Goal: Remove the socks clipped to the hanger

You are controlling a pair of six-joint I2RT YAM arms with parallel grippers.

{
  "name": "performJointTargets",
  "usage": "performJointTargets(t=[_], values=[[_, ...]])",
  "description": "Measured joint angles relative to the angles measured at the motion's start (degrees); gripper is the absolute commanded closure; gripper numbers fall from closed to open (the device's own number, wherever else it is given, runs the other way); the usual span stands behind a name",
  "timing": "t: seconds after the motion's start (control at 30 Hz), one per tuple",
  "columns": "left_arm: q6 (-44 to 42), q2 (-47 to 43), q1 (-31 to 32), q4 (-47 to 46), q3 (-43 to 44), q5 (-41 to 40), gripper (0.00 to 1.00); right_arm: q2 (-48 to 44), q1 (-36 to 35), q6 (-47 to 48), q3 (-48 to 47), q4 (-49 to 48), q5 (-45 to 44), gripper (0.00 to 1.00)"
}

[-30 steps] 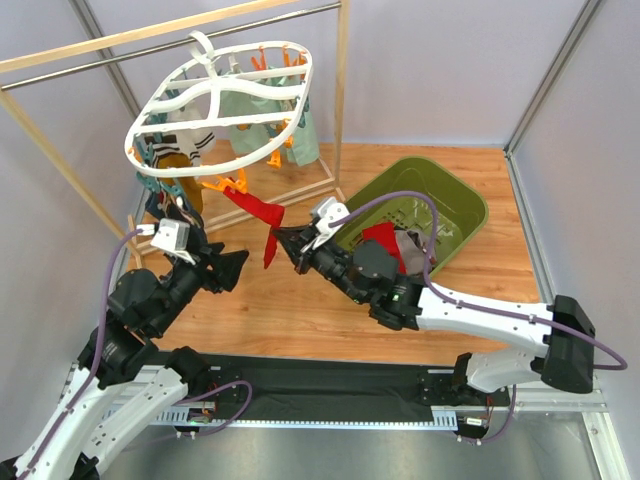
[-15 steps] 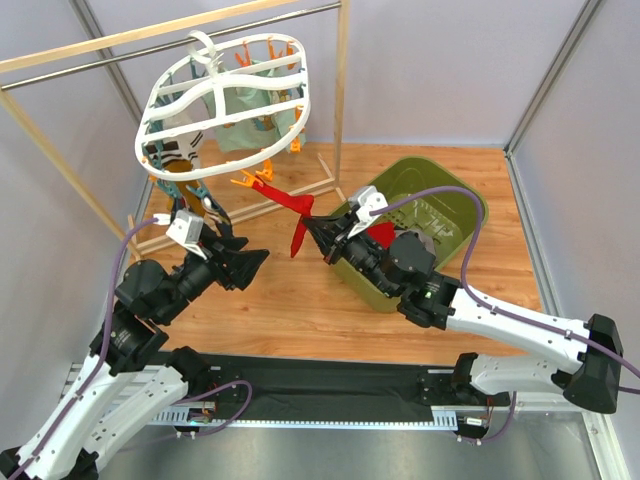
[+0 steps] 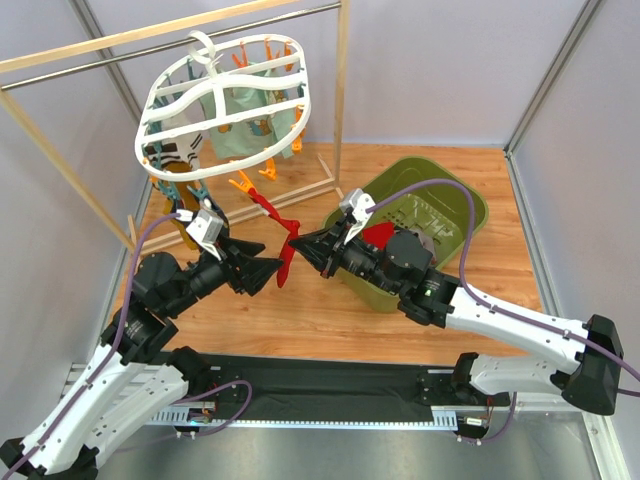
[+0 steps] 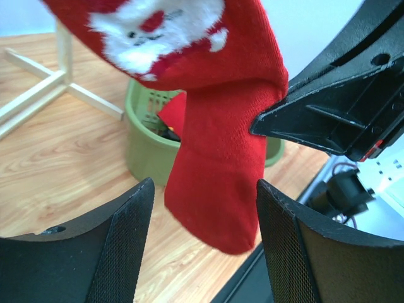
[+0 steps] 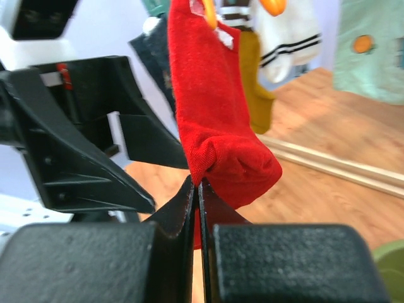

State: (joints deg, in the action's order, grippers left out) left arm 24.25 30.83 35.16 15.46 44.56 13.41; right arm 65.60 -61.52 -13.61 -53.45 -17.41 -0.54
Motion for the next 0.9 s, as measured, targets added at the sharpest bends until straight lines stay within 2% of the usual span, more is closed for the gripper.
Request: performJointTargets(t=[0.23, 0.27, 0.33, 0.37, 0.43, 0.47, 0.53, 0.63, 0.9], values=[[-0.1, 0.0, 0.0, -0.8, -1.4, 3.6, 0.27, 1.0, 0.0, -5.4, -0.1, -3.4, 5.2, 1.00], [-0.1, 0.0, 0.0, -0.8, -1.5, 3.8, 0.31, 1.0, 0.0, -6.1, -0.1, -3.8, 5.7, 1.00], [-0.1, -0.1, 0.0, -1.0, -1.9, 4.2, 0.43, 1.3, 0.0, -7.5, -0.1, -4.7, 6.6, 1.00], [0.0, -0.2, 0.0, -1.2, -2.1, 4.4, 0.63, 1.5, 0.0, -8.1, -0.1, -5.3, 7.1, 1.00], [0.3, -0.4, 0.0, -1.2, -2.3, 4.6, 0.88, 1.9, 0.0, -9.1, -0.1, -6.0, 7.8, 0.97], [0.2, -0.5, 0.0, -1.3, -2.3, 4.8, 1.00, 2.1, 0.0, -9.4, -0.1, -6.0, 8.2, 0.91], [0.0, -0.7, 0.0, -1.3, -2.3, 5.0, 1.00, 2.8, 0.0, -9.9, -0.6, -5.3, 8.3, 0.70], [0.0, -1.0, 0.0, -1.2, -2.3, 5.2, 1.00, 4.0, 0.0, -9.2, -3.8, -0.9, 7.5, 0.63], [0.4, -3.7, 0.0, -1.5, -3.5, 5.1, 1.00, 7.4, 0.0, -3.8, -20.4, 13.4, 4.0, 0.46]])
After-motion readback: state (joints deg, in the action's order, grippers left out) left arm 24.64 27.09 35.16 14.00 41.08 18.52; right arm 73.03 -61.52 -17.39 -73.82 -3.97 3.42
